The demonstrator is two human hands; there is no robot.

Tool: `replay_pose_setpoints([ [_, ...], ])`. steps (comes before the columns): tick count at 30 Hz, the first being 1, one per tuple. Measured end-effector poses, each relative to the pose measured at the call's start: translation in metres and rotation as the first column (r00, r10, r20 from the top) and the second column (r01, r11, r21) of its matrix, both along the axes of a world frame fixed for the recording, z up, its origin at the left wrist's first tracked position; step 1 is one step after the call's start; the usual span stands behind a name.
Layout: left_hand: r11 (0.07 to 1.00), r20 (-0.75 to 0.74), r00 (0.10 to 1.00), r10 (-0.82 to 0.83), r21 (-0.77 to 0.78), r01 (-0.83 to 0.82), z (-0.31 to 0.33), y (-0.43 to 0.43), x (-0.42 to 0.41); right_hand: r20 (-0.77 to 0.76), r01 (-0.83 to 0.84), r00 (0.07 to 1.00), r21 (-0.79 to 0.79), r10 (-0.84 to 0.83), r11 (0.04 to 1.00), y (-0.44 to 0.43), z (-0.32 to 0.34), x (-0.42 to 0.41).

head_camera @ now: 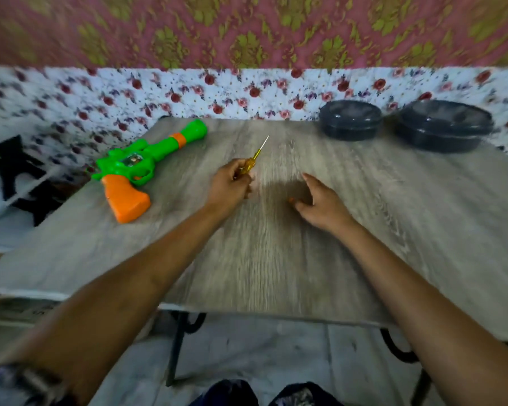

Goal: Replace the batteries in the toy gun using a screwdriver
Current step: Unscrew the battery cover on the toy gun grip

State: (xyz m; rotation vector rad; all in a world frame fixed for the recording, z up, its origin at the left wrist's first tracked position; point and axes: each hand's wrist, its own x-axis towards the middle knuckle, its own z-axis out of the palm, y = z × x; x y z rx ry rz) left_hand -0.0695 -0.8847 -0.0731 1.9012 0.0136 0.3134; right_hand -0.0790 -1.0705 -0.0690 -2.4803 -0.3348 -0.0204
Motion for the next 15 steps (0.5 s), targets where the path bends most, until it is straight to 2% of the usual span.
replay_pose_setpoints([
  [3,0.996,0.010,0.999,0.034,0.080,-0.035,0.013,0.006,-0.036,-0.014,0.056,0.998,0.127,-0.054,0.990,0.002,0.011,-0.028],
  [6,0.975,0.062,0.993,0.104,0.190,-0.114,0.026,0.018,-0.079,0.022,0.011,1.000,0.168,-0.015,0.986,0.011,0.022,-0.064],
  [12,0.913,0.029,0.974,0.225,0.343,-0.221,0.059,0.068,-0.129,0.061,-0.089,0.995,0.224,0.077,0.971,0.049,0.039,-0.094],
  [15,0.840,0.035,0.911,0.410,0.373,-0.393,0.057,0.101,-0.123,0.054,-0.140,0.990,0.261,0.130,0.955,0.082,0.040,-0.095],
])
